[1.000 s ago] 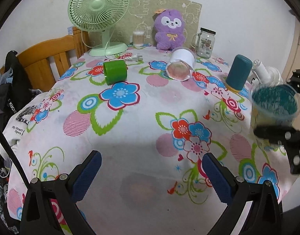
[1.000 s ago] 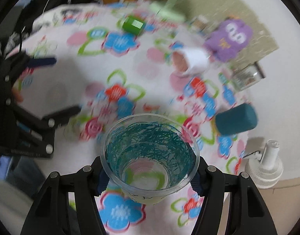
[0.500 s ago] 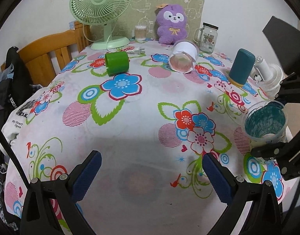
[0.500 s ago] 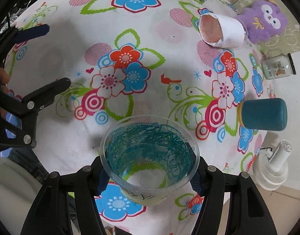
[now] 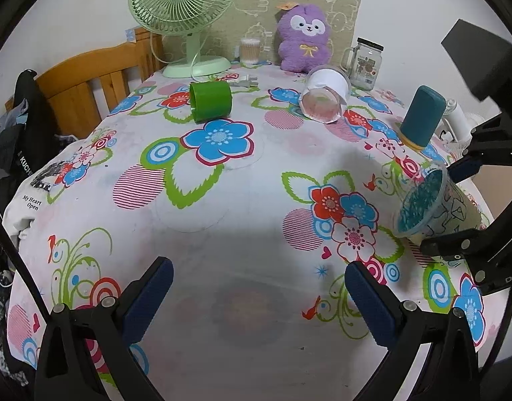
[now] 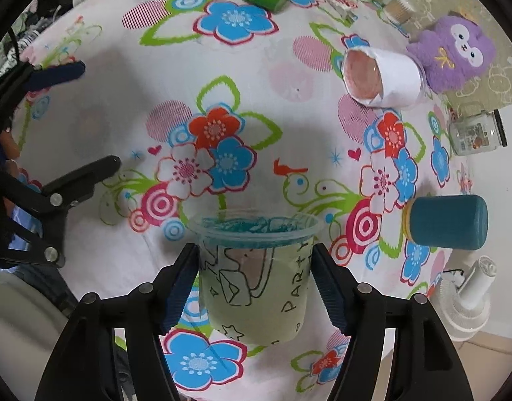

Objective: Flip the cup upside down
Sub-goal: 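Grasp the cup with the left gripper while the right gripper opens and releases it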

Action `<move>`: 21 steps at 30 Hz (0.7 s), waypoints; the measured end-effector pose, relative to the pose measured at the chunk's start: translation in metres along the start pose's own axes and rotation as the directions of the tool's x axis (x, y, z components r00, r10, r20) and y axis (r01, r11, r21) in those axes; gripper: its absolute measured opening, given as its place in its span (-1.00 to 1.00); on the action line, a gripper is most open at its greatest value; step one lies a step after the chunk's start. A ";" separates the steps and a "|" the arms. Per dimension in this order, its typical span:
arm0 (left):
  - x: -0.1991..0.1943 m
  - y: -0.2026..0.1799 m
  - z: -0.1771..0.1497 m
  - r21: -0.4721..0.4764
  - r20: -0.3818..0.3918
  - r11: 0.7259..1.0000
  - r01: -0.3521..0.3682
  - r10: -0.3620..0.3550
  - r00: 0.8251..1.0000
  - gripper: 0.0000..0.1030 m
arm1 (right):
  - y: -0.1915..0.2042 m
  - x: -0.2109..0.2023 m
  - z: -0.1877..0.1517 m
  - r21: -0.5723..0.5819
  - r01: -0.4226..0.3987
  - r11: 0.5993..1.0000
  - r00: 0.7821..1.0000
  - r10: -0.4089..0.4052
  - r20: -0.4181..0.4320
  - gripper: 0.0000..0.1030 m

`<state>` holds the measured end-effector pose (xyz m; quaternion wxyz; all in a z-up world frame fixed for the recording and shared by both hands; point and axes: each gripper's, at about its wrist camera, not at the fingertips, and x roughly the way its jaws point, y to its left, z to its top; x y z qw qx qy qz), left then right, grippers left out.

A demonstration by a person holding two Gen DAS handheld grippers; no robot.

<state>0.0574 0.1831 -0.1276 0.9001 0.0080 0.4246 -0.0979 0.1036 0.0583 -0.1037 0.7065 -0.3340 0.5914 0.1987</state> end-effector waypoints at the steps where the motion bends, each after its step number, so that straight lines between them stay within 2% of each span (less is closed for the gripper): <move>1: 0.000 0.001 0.000 -0.003 0.000 1.000 0.001 -0.001 1.000 1.00 | 0.000 -0.002 0.000 -0.001 -0.002 1.000 1.000 0.002 0.008 0.37; 11: -0.012 0.002 0.004 -0.042 -0.001 0.999 0.035 -0.035 0.999 1.00 | 0.006 -0.033 -0.018 0.009 -0.049 0.999 0.990 0.048 0.132 0.37; 13: -0.015 -0.001 0.006 -0.046 -0.003 0.998 0.040 -0.040 0.999 1.00 | 0.008 -0.042 -0.024 0.012 -0.053 0.999 0.985 0.050 0.168 0.44; 16: -0.020 -0.006 0.007 -0.057 -0.001 0.997 0.053 -0.053 0.999 1.00 | 0.010 -0.057 -0.038 0.037 -0.034 0.999 0.970 0.024 0.240 0.58; 21: -0.032 -0.014 0.010 -0.097 0.009 0.992 0.078 -0.077 0.997 1.00 | 0.003 -0.075 -0.069 0.111 -0.049 0.993 0.942 0.009 0.335 0.67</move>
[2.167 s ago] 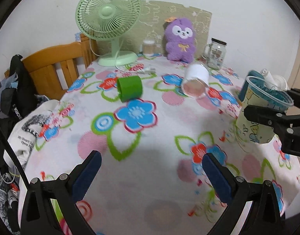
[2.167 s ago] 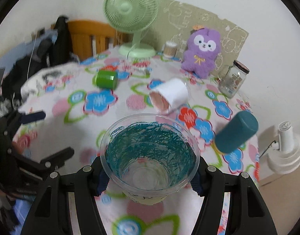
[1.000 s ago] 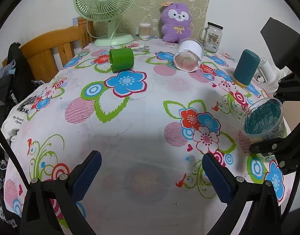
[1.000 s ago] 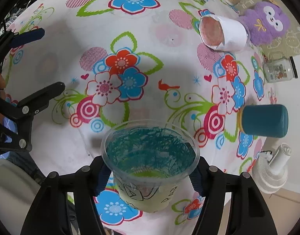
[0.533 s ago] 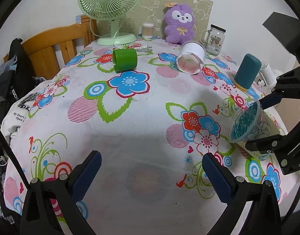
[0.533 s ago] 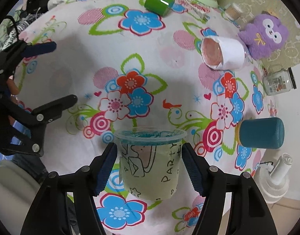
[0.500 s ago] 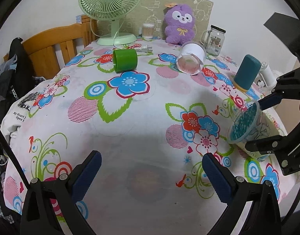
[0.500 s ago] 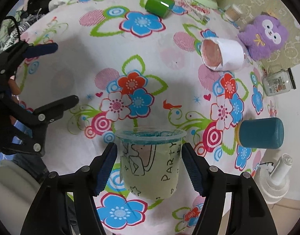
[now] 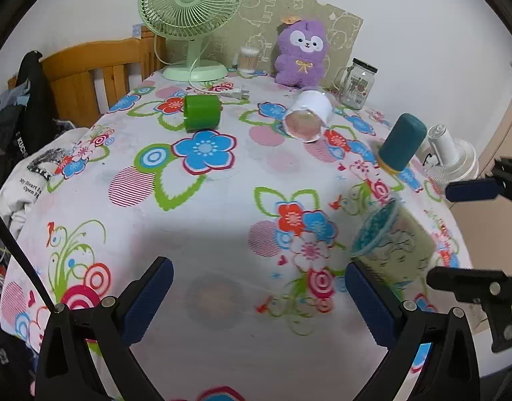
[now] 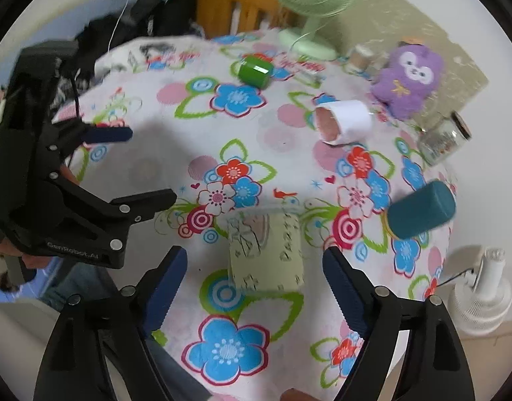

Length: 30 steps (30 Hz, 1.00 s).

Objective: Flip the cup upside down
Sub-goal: 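Grasp the cup with the left gripper while the right gripper opens and releases it, then carry the cup in the left gripper away from the right gripper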

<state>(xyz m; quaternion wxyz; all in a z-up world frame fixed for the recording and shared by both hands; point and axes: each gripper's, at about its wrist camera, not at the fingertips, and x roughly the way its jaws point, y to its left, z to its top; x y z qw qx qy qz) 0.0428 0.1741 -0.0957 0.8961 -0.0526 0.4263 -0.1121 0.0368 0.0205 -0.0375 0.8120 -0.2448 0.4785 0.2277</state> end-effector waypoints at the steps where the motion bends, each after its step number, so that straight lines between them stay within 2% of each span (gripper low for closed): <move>1: -0.002 -0.003 0.001 -0.004 -0.004 1.000 0.008 -0.008 1.000 1.00 | -0.004 -0.004 -0.006 0.016 0.000 1.000 1.000 0.000 0.017 0.68; 7: -0.011 -0.029 0.003 -0.024 -0.014 0.999 0.039 -0.039 0.999 1.00 | -0.024 -0.025 -0.042 0.075 0.014 0.997 0.995 -0.021 0.095 0.69; 13: -0.013 -0.063 0.004 -0.056 -0.043 0.995 0.079 -0.082 0.996 1.00 | -0.053 -0.036 -0.089 0.138 -0.008 0.990 0.986 -0.016 0.167 0.69; 18: -0.007 -0.087 0.003 -0.103 -0.066 0.991 0.080 -0.087 0.994 1.00 | -0.077 -0.036 -0.128 0.184 -0.028 0.983 0.978 -0.011 0.207 0.69; 22: 0.009 -0.101 0.005 -0.153 -0.119 0.985 0.084 -0.103 0.988 1.00 | -0.093 -0.030 -0.154 0.230 -0.048 0.972 0.973 -0.007 0.232 0.69; 28: 0.034 -0.111 0.014 -0.303 -0.179 0.948 0.097 -0.157 0.971 1.00 | -0.101 -0.024 -0.176 0.249 -0.077 0.965 0.963 0.007 0.270 0.69; 30: 0.042 -0.110 0.016 -0.369 -0.198 0.926 0.083 -0.165 0.966 1.00 | -0.103 -0.023 -0.180 0.249 -0.089 0.965 0.958 0.014 0.286 0.69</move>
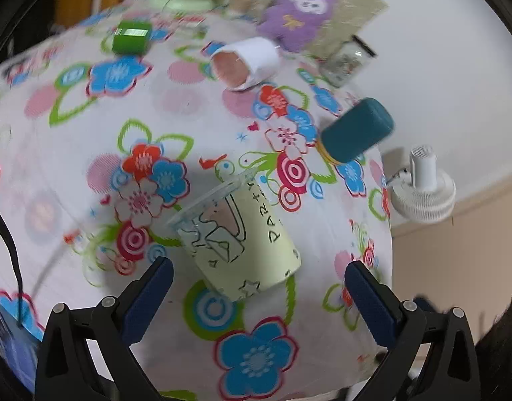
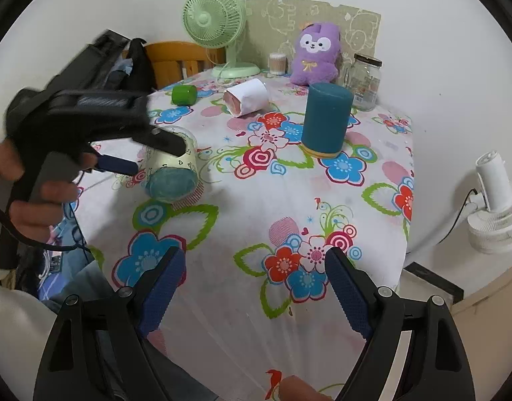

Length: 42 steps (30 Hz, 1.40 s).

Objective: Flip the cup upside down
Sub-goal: 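Carry the cup in the left gripper away from the right gripper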

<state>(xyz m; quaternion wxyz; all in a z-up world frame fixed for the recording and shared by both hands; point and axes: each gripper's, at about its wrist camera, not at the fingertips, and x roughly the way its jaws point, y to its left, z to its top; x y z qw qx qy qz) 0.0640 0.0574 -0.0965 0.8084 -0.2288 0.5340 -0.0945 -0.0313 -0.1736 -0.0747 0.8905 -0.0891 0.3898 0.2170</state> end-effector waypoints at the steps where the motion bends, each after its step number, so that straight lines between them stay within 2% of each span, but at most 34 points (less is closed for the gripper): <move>1: 0.004 0.002 0.002 -0.044 -0.009 0.999 -0.004 0.004 1.000 1.00 | -0.001 0.000 -0.001 0.002 -0.005 1.000 1.000 0.004 0.006 0.69; 5: 0.012 0.009 0.009 -0.171 -0.031 0.985 -0.026 0.021 0.999 1.00 | -0.008 0.000 -0.009 0.024 -0.027 0.999 0.999 0.027 0.033 0.69; 11: 0.025 0.010 0.011 -0.278 -0.095 0.957 -0.084 0.060 0.994 1.00 | -0.015 0.005 -0.016 0.064 -0.051 0.997 0.998 0.048 0.048 0.69; 15: 0.035 0.010 0.007 -0.308 -0.132 0.945 -0.113 0.075 0.988 1.00 | -0.016 0.006 -0.017 0.081 -0.066 0.995 0.996 0.061 0.060 0.69; 20: 0.037 0.014 0.003 -0.335 -0.136 0.931 -0.146 0.106 0.985 0.97 | -0.013 0.008 -0.017 0.090 -0.099 0.991 0.993 0.093 0.073 0.69; 25: 0.034 0.016 0.006 -0.346 -0.123 0.927 -0.145 0.108 0.986 0.78 | -0.011 0.013 -0.017 0.117 -0.127 0.985 0.990 0.118 0.078 0.69; 27: 0.032 0.017 0.008 -0.339 -0.116 0.929 -0.146 0.113 0.987 0.47 | -0.011 0.013 -0.017 0.126 -0.132 0.983 0.989 0.122 0.082 0.69; 29: 0.033 0.018 0.009 -0.327 -0.120 0.934 -0.141 0.107 0.987 0.25 | -0.011 0.014 -0.018 0.138 -0.135 0.981 0.988 0.124 0.089 0.69; 36: 0.030 0.019 0.011 -0.242 -0.141 0.960 -0.142 0.110 0.984 0.20 | -0.005 0.018 -0.019 0.167 -0.175 0.970 0.981 0.159 0.108 0.69; 39: 0.025 0.020 0.013 -0.150 -0.155 0.976 -0.161 0.137 0.978 0.20 | 0.005 0.019 -0.018 0.145 -0.177 0.973 0.980 0.161 0.118 0.69; 42: 0.018 0.023 0.019 -0.035 -0.177 0.979 -0.199 0.189 0.966 0.20 | 0.018 0.023 -0.018 0.129 -0.212 0.969 0.972 0.195 0.134 0.69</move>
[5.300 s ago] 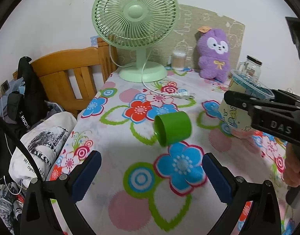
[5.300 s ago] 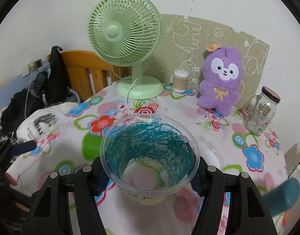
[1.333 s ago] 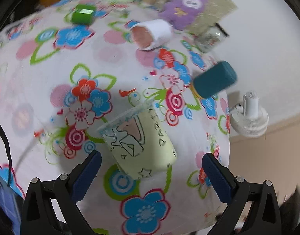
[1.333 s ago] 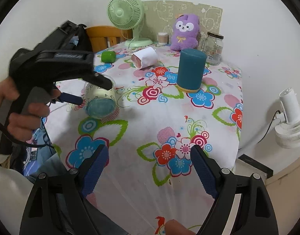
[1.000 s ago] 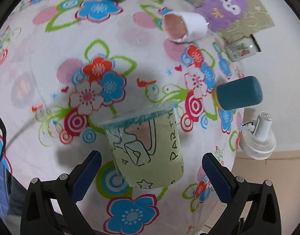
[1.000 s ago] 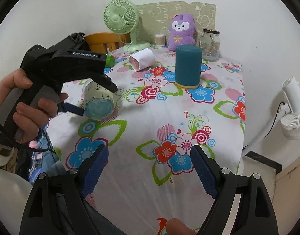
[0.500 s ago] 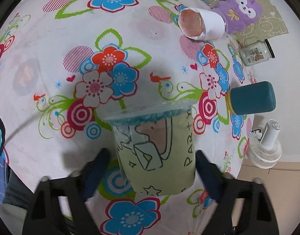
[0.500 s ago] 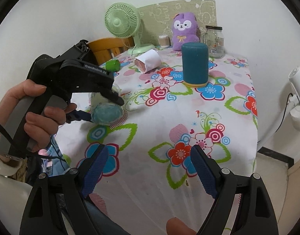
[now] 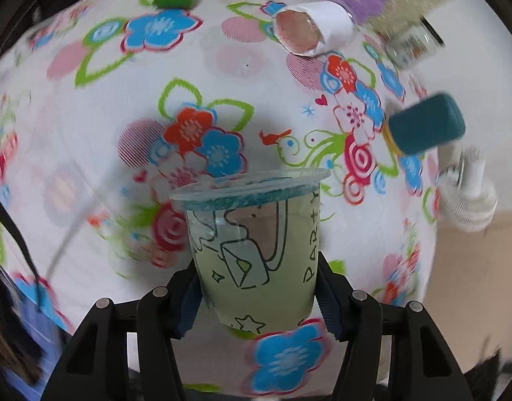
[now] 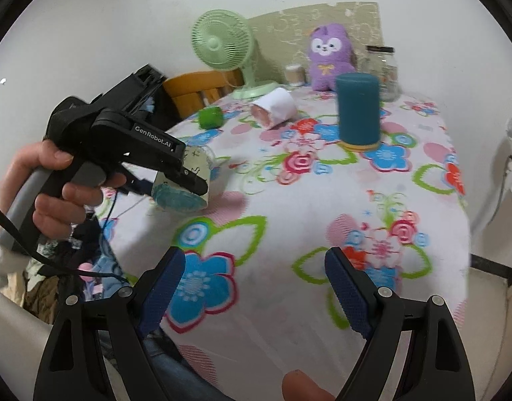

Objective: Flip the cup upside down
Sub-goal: 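Carry the cup in the left gripper away from the right gripper, then rotate the left gripper to turn the cup's rim toward the table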

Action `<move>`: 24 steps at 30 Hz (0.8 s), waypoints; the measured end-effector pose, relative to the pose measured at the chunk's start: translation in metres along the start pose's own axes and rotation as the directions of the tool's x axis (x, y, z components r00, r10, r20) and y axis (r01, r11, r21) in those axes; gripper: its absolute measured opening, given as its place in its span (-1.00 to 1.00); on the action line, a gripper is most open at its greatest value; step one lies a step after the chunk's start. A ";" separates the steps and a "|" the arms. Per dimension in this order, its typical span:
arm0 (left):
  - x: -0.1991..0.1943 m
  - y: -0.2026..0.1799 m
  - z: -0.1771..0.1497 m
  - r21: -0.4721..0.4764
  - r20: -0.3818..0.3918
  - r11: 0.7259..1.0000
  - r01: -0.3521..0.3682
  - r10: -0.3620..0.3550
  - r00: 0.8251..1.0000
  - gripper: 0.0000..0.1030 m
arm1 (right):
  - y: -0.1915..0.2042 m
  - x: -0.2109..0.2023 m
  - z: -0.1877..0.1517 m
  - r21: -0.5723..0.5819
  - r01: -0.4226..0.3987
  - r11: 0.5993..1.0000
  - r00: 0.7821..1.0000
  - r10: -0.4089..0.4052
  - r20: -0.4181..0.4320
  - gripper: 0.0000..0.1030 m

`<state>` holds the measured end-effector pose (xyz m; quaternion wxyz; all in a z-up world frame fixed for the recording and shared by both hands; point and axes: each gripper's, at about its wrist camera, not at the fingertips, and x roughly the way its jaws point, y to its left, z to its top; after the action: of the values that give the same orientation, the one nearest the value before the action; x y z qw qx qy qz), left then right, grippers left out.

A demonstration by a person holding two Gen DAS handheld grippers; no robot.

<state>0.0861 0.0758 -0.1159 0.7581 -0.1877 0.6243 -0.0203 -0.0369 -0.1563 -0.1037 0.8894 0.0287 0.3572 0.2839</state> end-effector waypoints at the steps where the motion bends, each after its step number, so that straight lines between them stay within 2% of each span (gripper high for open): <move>1: -0.004 0.002 0.002 0.035 -0.005 0.999 -0.023 0.023 1.000 0.20 | 0.002 0.002 0.000 0.003 -0.011 1.000 1.000 0.011 0.000 0.69; 4: -0.014 0.006 0.007 0.119 -0.011 0.990 -0.073 0.074 0.997 0.20 | 0.009 0.013 -0.001 0.020 -0.050 0.999 0.999 0.050 0.001 0.69; 7: -0.023 0.009 0.013 0.208 -0.026 0.970 -0.125 0.134 0.991 0.20 | 0.016 0.021 0.000 0.031 -0.077 0.997 0.997 0.077 0.004 0.69; 10: -0.029 0.010 0.016 0.296 -0.063 0.939 -0.174 0.201 0.978 0.20 | 0.027 0.029 0.002 0.017 -0.094 0.995 0.996 0.094 0.010 0.69; 13: -0.031 0.009 0.017 0.394 -0.112 0.894 -0.213 0.277 0.954 0.20 | 0.036 0.037 0.003 0.005 -0.114 0.993 0.993 0.114 0.008 0.69; 18: -0.030 0.006 0.020 0.531 -0.179 0.802 -0.272 0.420 0.890 0.20 | 0.048 0.048 0.003 -0.015 -0.135 0.991 0.991 0.135 0.001 0.69; 22: -0.022 0.000 0.017 0.638 -0.242 0.717 -0.282 0.534 0.810 0.21 | 0.049 0.053 0.003 -0.005 -0.157 0.988 0.988 0.157 -0.008 0.69; 23: -0.018 -0.002 0.013 0.669 -0.275 0.693 -0.268 0.566 0.777 0.21 | 0.049 0.054 0.003 0.001 -0.165 0.986 0.986 0.165 -0.011 0.69; 24: -0.015 -0.002 0.010 0.684 -0.298 0.684 -0.255 0.581 0.757 0.21 | 0.049 0.055 0.002 0.008 -0.172 0.985 0.985 0.172 -0.014 0.69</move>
<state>0.0928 0.0804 -0.0999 0.5736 0.2298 0.7816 -0.0855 -0.0270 -0.0861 -0.1235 0.8589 0.0601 0.3607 0.3585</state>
